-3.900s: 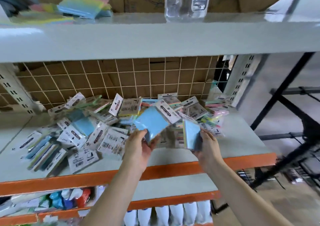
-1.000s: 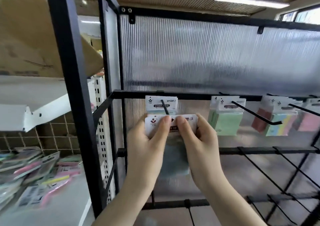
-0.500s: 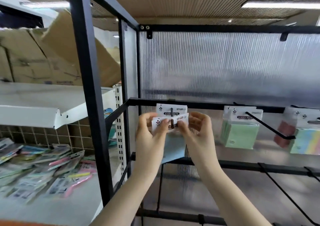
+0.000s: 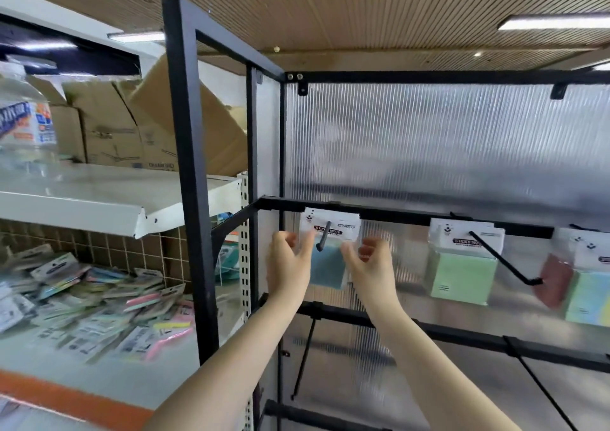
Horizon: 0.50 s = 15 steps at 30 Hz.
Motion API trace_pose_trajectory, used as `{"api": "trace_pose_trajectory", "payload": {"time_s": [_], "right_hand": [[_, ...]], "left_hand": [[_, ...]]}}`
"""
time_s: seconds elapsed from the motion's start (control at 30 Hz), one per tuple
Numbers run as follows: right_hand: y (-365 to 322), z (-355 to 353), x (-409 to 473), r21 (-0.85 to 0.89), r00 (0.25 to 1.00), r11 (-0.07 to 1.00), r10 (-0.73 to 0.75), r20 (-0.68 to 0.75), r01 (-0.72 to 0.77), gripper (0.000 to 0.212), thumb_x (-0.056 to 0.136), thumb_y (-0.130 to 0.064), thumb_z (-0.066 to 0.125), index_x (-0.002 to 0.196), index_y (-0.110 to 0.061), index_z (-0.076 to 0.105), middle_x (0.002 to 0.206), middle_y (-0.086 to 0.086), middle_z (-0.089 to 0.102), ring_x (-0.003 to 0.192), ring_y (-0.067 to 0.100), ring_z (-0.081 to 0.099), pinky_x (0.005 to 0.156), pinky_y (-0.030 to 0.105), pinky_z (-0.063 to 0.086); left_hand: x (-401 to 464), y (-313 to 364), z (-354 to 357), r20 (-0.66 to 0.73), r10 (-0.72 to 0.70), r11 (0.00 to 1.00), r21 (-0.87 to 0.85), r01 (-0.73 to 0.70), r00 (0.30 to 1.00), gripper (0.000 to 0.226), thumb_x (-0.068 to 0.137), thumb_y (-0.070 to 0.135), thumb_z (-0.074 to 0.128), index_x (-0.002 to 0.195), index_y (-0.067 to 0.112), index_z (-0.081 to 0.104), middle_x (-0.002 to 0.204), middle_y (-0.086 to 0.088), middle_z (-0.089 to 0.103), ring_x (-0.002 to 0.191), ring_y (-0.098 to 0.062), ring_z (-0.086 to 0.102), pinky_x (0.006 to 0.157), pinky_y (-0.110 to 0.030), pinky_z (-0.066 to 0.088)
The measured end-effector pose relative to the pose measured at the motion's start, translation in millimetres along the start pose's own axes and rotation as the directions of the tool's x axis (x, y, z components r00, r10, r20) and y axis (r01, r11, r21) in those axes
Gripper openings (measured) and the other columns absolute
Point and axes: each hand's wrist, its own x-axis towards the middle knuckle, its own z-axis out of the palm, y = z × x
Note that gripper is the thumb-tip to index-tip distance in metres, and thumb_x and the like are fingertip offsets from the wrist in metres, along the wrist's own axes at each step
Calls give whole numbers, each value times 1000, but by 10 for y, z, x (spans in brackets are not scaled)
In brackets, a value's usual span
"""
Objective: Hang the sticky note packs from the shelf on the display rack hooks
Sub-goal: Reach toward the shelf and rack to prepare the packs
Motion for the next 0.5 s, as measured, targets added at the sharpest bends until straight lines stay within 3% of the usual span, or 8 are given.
{"api": "trace_pose_trajectory", "payload": {"time_s": [0.17, 0.27, 0.37, 0.5], "right_hand": [[133, 13, 47, -34, 995, 996, 79, 61, -77, 32, 91, -38, 60, 105, -17, 40, 108, 7, 55, 92, 20, 57, 74, 31, 49], [320, -2, 12, -171, 976, 974, 173, 133, -150, 25, 93, -34, 58, 102, -16, 43, 105, 6, 57, 85, 17, 56, 70, 28, 47], [524, -31, -92, -264, 941, 946, 252, 225, -190, 19, 95, -28, 55, 106, -13, 50, 96, 0, 59, 78, 11, 54, 62, 23, 42], [692, -74, -288, -336, 897, 923, 299, 327, -186, 18, 98, -25, 49, 107, -12, 57, 89, 2, 64, 70, 14, 57, 58, 24, 44]], "left_hand": [[-27, -86, 57, 32, -93, 981, 171, 86, 995, 33, 94, 44, 50, 91, 11, 47, 90, -6, 59, 82, -25, 59, 62, -30, 41], [-145, -227, 36, 68, -206, 932, 318, 174, 976, 28, 97, 41, 46, 95, 12, 47, 93, -3, 56, 74, -17, 53, 58, -28, 36], [-334, -439, -56, 99, -295, 892, 385, 237, 950, 24, 97, 36, 45, 100, 12, 49, 91, -3, 55, 80, -22, 55, 67, -29, 40], [-625, -594, -228, 187, -293, 871, 458, 180, 938, 10, 97, 29, 47, 92, 21, 50, 86, 2, 58, 74, -15, 55, 71, -32, 46]]}}
